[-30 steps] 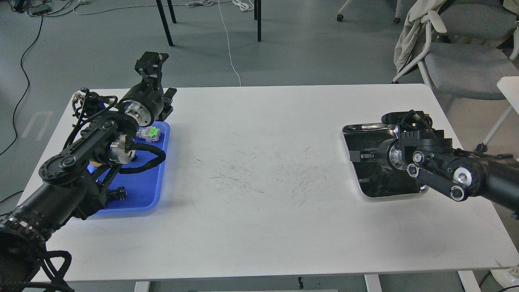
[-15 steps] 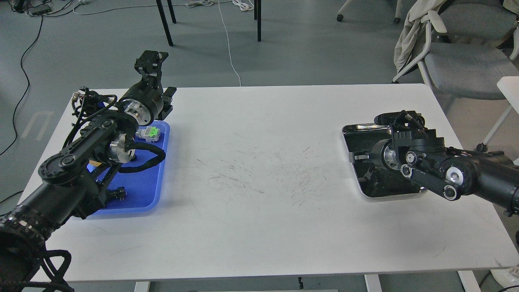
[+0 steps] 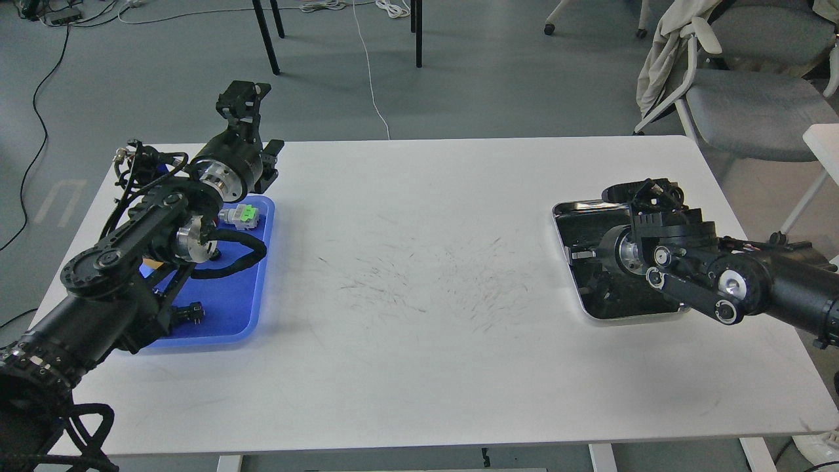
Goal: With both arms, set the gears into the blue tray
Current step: 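Lift the gear with the right gripper and carry it to table center, then open the right gripper to set the gear down and withdraw, then swing the left gripper from the blue tray toward the black gear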
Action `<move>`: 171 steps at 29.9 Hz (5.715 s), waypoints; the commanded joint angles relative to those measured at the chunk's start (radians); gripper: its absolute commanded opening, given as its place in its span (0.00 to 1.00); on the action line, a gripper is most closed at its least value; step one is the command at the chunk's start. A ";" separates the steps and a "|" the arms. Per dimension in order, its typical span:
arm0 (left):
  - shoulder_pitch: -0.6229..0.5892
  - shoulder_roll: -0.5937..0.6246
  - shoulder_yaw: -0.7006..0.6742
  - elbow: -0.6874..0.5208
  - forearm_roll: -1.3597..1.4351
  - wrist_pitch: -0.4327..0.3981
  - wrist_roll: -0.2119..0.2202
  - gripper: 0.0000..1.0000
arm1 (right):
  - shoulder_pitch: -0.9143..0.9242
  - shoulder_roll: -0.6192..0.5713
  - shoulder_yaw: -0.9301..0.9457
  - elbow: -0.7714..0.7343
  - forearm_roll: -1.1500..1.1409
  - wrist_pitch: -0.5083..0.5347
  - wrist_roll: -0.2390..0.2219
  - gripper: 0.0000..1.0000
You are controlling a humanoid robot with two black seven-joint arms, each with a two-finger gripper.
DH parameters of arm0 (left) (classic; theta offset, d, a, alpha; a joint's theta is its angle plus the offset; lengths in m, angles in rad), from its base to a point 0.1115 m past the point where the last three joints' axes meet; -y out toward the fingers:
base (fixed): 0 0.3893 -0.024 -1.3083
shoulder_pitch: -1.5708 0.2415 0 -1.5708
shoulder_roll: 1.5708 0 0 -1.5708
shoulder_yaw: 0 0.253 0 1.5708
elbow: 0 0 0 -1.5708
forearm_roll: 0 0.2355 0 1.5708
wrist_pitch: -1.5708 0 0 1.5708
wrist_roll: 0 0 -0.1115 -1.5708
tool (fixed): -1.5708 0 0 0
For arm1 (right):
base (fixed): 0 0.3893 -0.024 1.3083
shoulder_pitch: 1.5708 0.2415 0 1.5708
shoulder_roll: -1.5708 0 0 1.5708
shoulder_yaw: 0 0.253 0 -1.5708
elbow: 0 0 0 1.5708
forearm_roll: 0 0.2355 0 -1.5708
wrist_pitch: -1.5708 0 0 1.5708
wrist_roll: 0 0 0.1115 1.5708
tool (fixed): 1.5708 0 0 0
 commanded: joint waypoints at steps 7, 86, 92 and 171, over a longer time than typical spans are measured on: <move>-0.001 0.000 0.000 0.000 0.000 0.000 0.000 0.99 | -0.001 -0.005 0.000 0.002 0.002 0.003 0.014 0.09; 0.018 0.041 0.000 0.003 0.002 0.006 -0.002 0.99 | -0.160 0.391 0.159 0.030 0.413 -0.316 0.170 0.67; 0.018 0.052 0.001 0.003 0.002 0.006 -0.002 0.99 | -0.160 0.391 0.260 0.031 0.416 -0.318 0.172 0.87; 0.055 -0.075 0.742 -0.015 1.540 0.130 0.015 0.74 | -0.603 -0.051 1.193 -0.128 1.473 0.154 0.186 0.96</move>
